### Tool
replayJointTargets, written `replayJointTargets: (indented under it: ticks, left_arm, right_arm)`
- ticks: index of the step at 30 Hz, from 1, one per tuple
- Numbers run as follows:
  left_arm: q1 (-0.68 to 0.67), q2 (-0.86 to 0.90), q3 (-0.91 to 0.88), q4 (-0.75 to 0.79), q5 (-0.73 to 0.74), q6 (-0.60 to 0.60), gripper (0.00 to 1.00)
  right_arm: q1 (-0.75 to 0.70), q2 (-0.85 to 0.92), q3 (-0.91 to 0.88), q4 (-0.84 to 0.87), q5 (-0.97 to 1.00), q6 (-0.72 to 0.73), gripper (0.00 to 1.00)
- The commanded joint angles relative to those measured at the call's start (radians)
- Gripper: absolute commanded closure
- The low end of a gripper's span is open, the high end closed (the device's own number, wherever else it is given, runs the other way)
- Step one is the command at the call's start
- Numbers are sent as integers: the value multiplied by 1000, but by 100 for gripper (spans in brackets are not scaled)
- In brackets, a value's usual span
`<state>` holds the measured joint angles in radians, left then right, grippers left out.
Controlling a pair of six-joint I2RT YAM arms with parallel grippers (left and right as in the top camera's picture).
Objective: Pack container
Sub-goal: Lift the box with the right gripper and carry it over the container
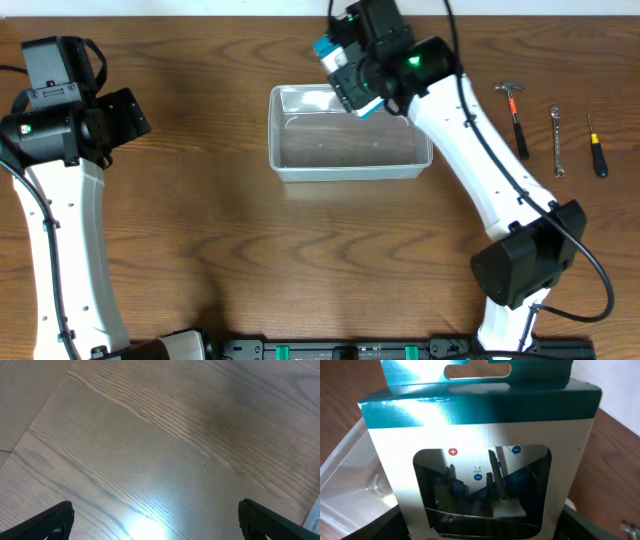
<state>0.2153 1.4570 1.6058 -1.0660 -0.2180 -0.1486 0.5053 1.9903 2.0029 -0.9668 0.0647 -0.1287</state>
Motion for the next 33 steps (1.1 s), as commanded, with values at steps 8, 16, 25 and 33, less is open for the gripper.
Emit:
replayJointTargets:
  ticks: [8, 16, 25, 33]
  left_arm:
    - [4, 2, 2, 1, -22, 16, 2]
    - [4, 2, 2, 1, -22, 16, 2]
    - [4, 2, 2, 1, -22, 16, 2]
    - [4, 2, 2, 1, -22, 16, 2]
  right_arm:
    - [8, 143, 21, -78, -54, -193, 20]
    - [8, 212, 16, -141, -102, -309, 15]
    - [6, 223, 1, -154, -129, -318, 13]
    - [7, 223, 1, -148, -182, -318, 7]
